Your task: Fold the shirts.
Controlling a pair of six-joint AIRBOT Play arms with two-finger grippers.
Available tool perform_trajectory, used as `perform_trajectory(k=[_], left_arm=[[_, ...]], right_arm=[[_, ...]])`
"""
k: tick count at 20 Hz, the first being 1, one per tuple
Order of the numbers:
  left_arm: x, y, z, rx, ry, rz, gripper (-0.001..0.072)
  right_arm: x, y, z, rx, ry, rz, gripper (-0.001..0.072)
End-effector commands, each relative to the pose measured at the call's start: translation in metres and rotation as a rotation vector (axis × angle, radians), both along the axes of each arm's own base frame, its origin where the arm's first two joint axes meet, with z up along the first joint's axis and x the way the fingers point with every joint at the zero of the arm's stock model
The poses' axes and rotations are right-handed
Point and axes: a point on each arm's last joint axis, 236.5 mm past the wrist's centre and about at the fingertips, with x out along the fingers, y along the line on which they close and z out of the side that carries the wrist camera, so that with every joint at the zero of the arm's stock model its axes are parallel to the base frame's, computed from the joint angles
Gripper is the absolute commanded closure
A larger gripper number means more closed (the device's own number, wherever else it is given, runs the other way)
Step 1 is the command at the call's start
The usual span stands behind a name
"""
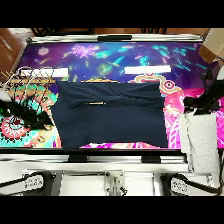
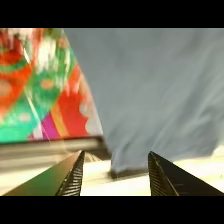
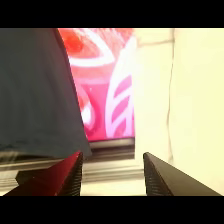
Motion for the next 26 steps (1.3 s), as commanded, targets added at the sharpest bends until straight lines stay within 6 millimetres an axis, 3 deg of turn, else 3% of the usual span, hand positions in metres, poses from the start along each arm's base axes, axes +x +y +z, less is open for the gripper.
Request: perform_trajectory(k=[1,4,5,9,10,11,13,14,18,21,26], left_arm=[[-0.058,-0.035,-0.031,-0.090,-0.040,0.064,0.0257],[-0.067,-0.050,-0.042,-0.102,-0.057,0.064,0.0263],[-0.071,-0.054,-0.047,-0.104,-0.048,0.057,0.0299],[-0.076,-0.067,-0.056,-0.092,-0.056,0.016,0.0323],[-0.074,-0.068,-0.058,-0.083,-0.058,0.024,0.0370],[-0.071,-0.068,-0.059,-0.074,-0.069,0.026,0.0520],[-0.068,-0.068,-0.058,-0.073,-0.078,0.032,0.0653],[-0.068,-0.068,-0.057,-0.076,-0.078,0.026,0.0673],[-0.066,-0.068,-0.049,-0.075,-0.119,0.002,0.0674],[-0.067,-0.070,-0.037,-0.082,-0.162,-0.040,0.0674],[-0.057,-0.064,-0.018,-0.052,-0.238,-0.073,0.0674]], right_arm=[[-0.024,0.004,-0.009,0.037,-0.015,0.002,0.0214],[-0.021,0.014,-0.009,0.076,-0.032,-0.001,0.0214],[-0.022,0.015,-0.009,0.078,-0.031,-0.003,0.0214],[-0.032,0.028,-0.017,0.133,0.013,-0.002,0.0206],[-0.038,0.036,-0.023,0.169,0.036,-0.005,0.0205],[-0.044,0.047,-0.032,0.215,0.056,-0.008,0.0205],[-0.057,0.069,-0.051,0.307,0.093,-0.002,0.0188],[-0.066,0.076,-0.061,0.337,0.116,0.000,0.0061],[-0.092,0.082,-0.104,0.335,0.172,-0.053,0.0061],[-0.106,0.065,-0.130,0.247,0.183,-0.045,0.0061],[-0.092,0.074,-0.146,0.273,0.100,-0.101,0.0062]])
